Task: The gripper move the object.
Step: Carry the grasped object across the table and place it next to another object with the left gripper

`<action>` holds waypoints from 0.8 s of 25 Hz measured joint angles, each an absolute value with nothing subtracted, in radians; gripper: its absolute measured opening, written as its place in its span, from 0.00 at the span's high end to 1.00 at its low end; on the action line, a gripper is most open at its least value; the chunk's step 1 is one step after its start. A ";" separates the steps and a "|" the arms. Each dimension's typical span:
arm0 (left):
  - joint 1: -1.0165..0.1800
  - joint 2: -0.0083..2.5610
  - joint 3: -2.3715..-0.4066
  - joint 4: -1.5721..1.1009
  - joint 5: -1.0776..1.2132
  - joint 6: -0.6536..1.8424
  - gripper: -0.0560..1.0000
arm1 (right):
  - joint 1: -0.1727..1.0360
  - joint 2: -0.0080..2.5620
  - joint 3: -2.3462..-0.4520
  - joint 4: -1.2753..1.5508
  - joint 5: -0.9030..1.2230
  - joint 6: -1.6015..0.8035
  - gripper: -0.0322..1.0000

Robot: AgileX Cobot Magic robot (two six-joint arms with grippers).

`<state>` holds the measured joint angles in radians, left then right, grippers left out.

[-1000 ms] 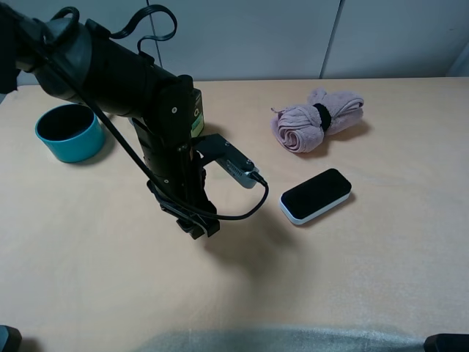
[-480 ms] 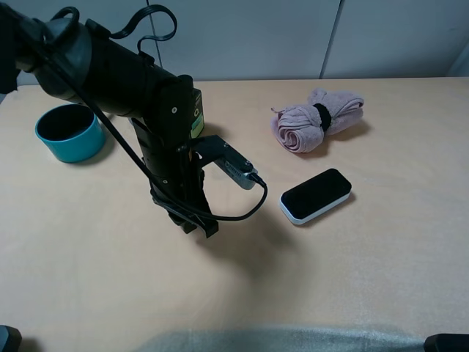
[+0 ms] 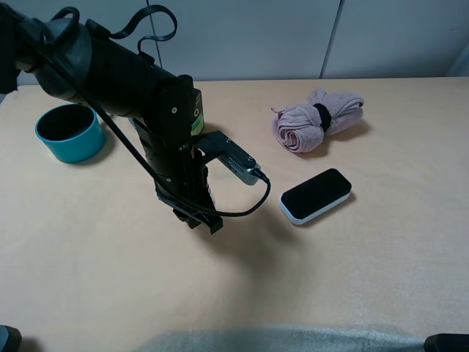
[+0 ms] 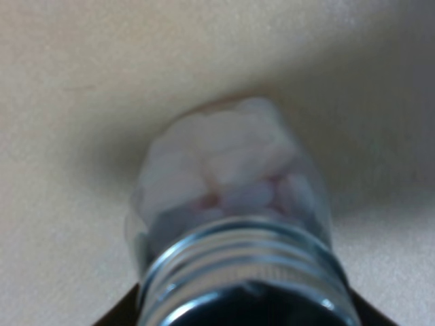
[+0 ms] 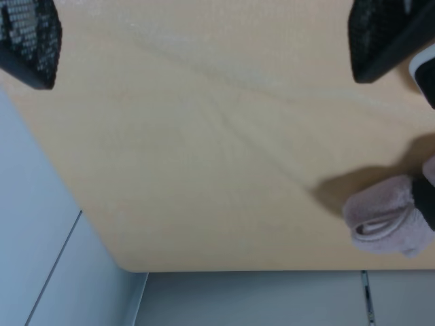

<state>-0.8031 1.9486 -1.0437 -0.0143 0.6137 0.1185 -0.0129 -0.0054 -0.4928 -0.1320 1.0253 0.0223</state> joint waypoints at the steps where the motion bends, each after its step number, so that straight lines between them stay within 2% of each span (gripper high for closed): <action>1: -0.803 1.949 -1.044 -0.014 0.611 0.118 0.59 | -0.013 -0.005 -0.493 -0.132 1.025 0.022 0.35; 9: -0.803 1.949 -1.076 -0.013 0.597 0.118 0.59 | -0.013 -0.005 -0.493 -0.132 1.025 0.022 0.35; 20: -0.791 1.949 -1.268 -0.011 0.696 0.064 0.59 | -0.013 -0.005 -0.493 -0.132 1.025 0.022 0.35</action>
<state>-0.7910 1.9490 -1.2680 -0.0107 0.6957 0.0644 -0.0129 -0.0054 -0.4928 -0.1320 1.0253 0.0223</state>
